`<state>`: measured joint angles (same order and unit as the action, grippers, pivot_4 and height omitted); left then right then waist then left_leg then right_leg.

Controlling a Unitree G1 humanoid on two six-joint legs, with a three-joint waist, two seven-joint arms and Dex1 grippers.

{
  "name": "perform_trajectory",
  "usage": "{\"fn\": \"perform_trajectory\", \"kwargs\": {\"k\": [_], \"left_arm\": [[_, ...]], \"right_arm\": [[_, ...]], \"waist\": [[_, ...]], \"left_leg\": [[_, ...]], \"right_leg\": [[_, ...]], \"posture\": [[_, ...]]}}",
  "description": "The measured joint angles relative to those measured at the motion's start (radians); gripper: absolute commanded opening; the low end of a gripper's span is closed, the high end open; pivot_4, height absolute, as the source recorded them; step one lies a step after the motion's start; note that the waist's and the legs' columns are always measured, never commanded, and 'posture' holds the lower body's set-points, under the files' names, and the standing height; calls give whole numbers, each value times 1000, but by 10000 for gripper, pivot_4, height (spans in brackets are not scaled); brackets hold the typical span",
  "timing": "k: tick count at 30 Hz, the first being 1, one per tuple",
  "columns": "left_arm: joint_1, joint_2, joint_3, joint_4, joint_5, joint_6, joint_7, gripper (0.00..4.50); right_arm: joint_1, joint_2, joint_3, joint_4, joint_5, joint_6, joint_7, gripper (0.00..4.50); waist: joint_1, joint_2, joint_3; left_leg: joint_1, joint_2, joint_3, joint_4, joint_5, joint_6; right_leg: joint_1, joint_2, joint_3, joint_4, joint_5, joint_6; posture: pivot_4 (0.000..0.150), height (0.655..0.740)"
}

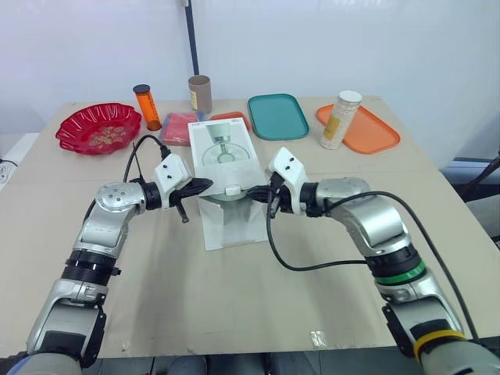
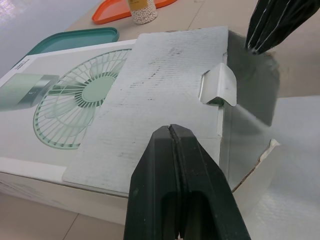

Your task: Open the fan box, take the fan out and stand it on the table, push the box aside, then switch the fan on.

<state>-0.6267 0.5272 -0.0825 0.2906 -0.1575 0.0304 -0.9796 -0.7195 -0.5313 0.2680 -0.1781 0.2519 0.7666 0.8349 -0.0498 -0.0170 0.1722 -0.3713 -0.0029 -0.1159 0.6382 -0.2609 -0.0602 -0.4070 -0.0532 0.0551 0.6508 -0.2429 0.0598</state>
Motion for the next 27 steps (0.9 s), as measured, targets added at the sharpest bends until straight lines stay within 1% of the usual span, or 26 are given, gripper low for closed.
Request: {"fn": "perform_trajectory", "kwargs": {"k": [3,7,9,12,14,18,22,27], "left_arm": [[3,-1,2,-3,0,1,1,0],[5,-2,4,-7,-1,8,0,0],[7,-2,5,-8,-2,9,0,0],[12,-3,10,-9,-2,8,0,0],[13,-3,11,-11,-2,8,0,0],[16,-4,11,-17,-3,9,3,0],[19,-4,11,-20,-3,11,9,0],[21,-4,11,-27,-4,16,11,0]], "right_arm": [[24,-52,0,-54,3,5,30,438],[45,-98,0,-58,-9,-7,50,438],[43,-91,0,-43,-23,-14,34,438],[23,-37,-6,-26,-19,0,1,438],[-16,3,-9,-26,-2,27,-17,438],[-54,38,-10,-36,7,60,-40,438],[-57,40,35,-30,-20,62,-50,438],[-50,-3,108,1,-73,29,-27,438]], "waist": [[0,0,0],[-1,0,0],[-1,0,0],[-3,0,0],[-2,0,0],[1,0,0],[1,0,0],[1,0,0]], "left_leg": [[0,0,0,0,0,0],[0,0,0,0,0,0],[0,0,0,0,0,0],[1,0,0,0,0,0],[0,0,0,0,0,0],[0,0,0,0,0,0],[0,0,0,0,0,0],[0,0,0,0,0,0]], "right_leg": [[0,0,0,0,0,0],[1,0,0,0,0,0],[1,0,0,0,0,0],[0,0,0,0,0,0],[0,0,0,0,0,0],[1,0,0,0,0,0],[0,0,0,0,0,0],[0,0,0,0,0,0]], "posture": [[1500,7400],[1500,7400],[1500,7400],[1500,7400],[1500,7400],[1500,7400],[1500,7400],[1500,7400]]}}
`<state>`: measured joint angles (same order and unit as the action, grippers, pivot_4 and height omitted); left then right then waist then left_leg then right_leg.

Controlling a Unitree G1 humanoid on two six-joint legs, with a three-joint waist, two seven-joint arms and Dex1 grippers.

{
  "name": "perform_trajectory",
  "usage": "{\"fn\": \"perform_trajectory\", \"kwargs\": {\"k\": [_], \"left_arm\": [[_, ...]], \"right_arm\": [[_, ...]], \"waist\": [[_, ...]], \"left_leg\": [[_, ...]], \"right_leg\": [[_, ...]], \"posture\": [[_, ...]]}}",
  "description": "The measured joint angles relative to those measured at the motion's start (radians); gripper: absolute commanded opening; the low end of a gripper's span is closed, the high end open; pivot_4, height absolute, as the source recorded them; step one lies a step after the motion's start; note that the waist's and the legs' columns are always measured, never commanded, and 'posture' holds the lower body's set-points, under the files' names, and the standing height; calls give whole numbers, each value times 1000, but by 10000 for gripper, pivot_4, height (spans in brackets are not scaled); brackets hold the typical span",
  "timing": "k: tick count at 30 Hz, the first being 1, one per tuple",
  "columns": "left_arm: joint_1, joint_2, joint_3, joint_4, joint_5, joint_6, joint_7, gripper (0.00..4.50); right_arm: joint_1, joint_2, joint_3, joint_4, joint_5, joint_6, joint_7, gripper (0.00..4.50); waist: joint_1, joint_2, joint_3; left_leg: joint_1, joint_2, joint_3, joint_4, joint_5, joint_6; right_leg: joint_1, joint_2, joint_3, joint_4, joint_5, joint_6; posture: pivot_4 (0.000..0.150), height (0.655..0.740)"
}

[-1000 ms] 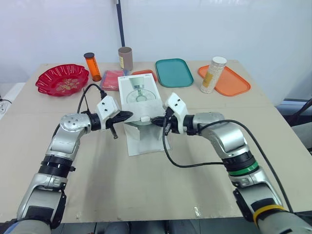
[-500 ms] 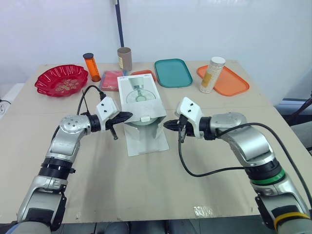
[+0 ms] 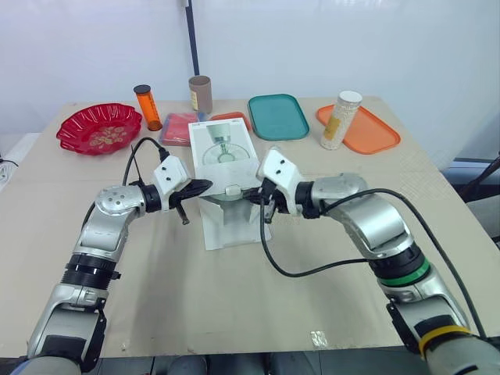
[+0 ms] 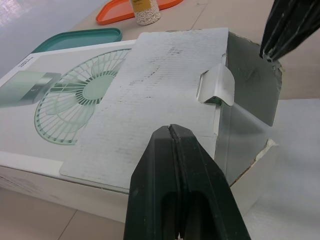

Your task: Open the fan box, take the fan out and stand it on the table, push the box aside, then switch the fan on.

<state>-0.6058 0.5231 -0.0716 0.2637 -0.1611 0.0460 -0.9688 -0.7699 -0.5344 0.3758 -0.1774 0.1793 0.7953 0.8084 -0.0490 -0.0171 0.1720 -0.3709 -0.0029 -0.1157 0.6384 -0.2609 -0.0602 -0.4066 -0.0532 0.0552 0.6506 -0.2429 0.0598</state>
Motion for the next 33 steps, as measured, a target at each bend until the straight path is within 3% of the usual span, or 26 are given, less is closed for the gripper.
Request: {"fn": "perform_trajectory", "kwargs": {"k": [14,19,27,33], "left_arm": [[4,-4,0,-2,0,-3,3,0],[5,-4,0,-2,0,-4,2,0],[17,-4,5,-16,0,-2,8,0],[36,-1,9,-40,-1,2,10,0]], "right_arm": [[35,-98,19,15,-64,-119,80,438],[53,-118,18,96,-106,-142,75,438],[31,-1,11,363,-194,-225,-56,438],[0,54,-34,457,-217,-277,-124,438]], "waist": [[1,0,0],[0,0,0],[0,0,0],[-1,0,0]], "left_leg": [[0,0,0,0,0,0],[0,0,0,0,0,0],[0,0,0,0,0,0],[0,0,0,0,0,0]], "right_leg": [[1,0,0,0,0,0],[1,0,0,0,0,0],[0,0,0,0,0,0],[0,0,0,0,0,0]], "posture": [[1500,7400],[1500,7400],[1500,7400],[1500,7400]]}}
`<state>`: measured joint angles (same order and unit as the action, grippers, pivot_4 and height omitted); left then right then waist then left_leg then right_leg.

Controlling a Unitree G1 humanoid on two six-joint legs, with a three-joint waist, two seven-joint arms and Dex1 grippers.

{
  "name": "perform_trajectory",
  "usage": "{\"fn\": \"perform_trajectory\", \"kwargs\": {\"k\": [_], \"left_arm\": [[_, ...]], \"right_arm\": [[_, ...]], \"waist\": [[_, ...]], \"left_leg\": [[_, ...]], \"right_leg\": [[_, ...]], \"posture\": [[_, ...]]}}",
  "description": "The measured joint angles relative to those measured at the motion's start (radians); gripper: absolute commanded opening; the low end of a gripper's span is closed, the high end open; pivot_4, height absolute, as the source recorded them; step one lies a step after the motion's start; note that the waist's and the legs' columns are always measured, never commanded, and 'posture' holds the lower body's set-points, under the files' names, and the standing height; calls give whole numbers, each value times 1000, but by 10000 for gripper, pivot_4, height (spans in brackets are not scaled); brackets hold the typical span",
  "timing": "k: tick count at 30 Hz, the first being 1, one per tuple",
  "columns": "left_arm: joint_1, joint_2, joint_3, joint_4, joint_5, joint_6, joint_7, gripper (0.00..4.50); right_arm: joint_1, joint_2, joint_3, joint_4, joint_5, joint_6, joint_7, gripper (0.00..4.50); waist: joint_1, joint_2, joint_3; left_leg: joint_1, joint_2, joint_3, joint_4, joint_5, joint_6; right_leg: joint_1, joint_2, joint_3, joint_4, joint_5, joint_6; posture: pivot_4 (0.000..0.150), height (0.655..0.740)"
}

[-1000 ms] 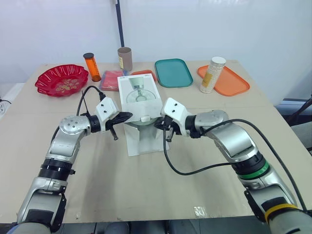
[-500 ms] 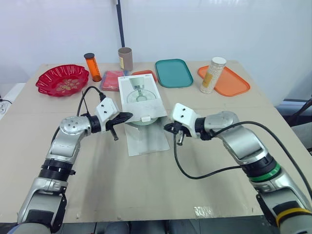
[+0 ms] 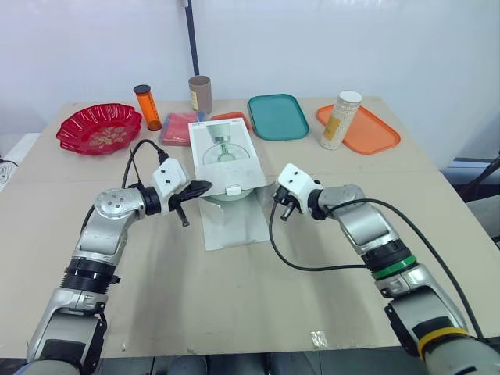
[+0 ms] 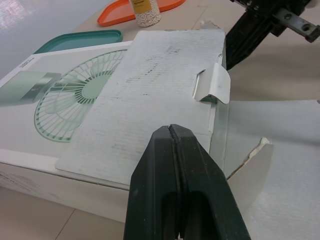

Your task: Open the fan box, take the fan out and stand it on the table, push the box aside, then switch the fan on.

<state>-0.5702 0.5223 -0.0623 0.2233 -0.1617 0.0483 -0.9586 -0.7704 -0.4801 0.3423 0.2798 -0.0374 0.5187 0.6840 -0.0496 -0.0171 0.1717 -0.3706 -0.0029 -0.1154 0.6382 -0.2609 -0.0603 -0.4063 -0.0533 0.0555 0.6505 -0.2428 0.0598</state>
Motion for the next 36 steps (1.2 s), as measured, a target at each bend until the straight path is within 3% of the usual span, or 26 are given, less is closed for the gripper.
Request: {"fn": "perform_trajectory", "kwargs": {"k": [14,36], "left_arm": [[13,20,3,-17,-14,15,-1,0],[19,55,23,-2,-15,11,-11,0]], "right_arm": [[-7,92,-50,9,8,-41,-8,438],[95,54,-65,-189,32,11,118,438]], "waist": [[-3,0,0],[-9,0,0]], "left_leg": [[0,0,0,0,0,0],[1,0,0,0,0,0]], "right_leg": [[0,0,0,0,0,0],[0,0,0,1,0,0]], "posture": [[1500,7400],[1500,7400]]}}
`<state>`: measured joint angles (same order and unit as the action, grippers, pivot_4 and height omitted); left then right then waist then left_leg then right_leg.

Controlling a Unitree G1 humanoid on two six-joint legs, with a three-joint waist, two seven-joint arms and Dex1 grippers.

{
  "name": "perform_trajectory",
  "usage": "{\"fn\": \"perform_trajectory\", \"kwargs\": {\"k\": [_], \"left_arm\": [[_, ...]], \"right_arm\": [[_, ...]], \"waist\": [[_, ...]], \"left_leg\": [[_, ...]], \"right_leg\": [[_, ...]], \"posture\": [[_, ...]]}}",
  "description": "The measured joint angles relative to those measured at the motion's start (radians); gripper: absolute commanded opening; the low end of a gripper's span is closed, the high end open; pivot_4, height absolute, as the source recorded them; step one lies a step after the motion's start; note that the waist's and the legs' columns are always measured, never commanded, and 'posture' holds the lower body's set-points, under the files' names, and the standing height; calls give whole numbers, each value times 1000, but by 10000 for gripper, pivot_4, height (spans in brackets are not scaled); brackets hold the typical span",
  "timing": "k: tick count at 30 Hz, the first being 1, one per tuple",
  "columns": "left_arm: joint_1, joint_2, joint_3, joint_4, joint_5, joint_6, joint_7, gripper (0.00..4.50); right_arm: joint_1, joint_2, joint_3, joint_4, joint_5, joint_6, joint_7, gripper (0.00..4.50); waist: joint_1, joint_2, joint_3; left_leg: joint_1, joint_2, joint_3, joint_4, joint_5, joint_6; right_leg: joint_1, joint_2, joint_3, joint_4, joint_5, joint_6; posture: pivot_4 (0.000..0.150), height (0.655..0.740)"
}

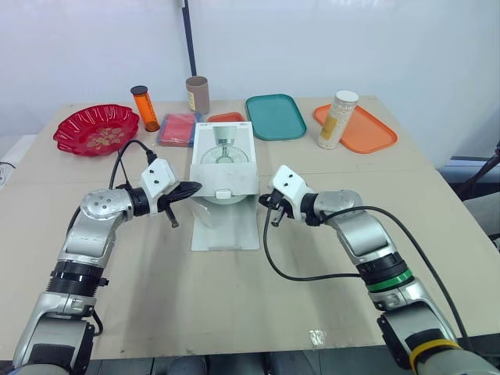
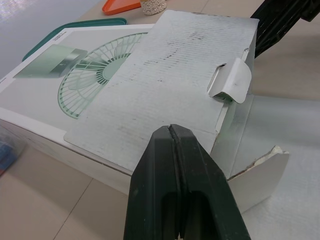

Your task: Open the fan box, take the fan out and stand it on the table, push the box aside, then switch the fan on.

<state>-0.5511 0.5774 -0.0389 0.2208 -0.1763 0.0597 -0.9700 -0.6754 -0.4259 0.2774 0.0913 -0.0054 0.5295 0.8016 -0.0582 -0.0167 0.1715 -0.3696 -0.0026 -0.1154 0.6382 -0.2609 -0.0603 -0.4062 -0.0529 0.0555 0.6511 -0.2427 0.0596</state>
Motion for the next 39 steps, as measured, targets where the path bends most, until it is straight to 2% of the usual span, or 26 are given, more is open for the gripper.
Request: {"fn": "perform_trajectory", "kwargs": {"k": [17,27,33,39], "left_arm": [[-24,-15,-21,35,2,-20,-1,0],[-23,-14,-26,41,2,-38,0,0],[-16,-13,-23,35,1,-42,3,0],[-8,-11,-19,27,1,-41,8,0]], "right_arm": [[6,-15,-2,-12,2,12,3,438],[42,-139,-39,-144,104,6,158,438],[8,-136,-94,-144,191,28,187,438],[-86,-56,-122,-88,227,72,120,438]], "waist": [[0,1,0],[2,1,-1],[2,1,-1],[0,1,-1]], "left_leg": [[0,0,0,0,0,0],[0,0,0,0,0,0],[0,0,0,0,0,0],[0,0,0,0,0,0]], "right_leg": [[1,0,0,0,0,0],[1,0,0,0,0,0],[1,0,0,0,0,0],[1,0,0,0,0,0]], "posture": [[1500,7400],[1500,7400],[1500,7400],[1500,7400]]}}
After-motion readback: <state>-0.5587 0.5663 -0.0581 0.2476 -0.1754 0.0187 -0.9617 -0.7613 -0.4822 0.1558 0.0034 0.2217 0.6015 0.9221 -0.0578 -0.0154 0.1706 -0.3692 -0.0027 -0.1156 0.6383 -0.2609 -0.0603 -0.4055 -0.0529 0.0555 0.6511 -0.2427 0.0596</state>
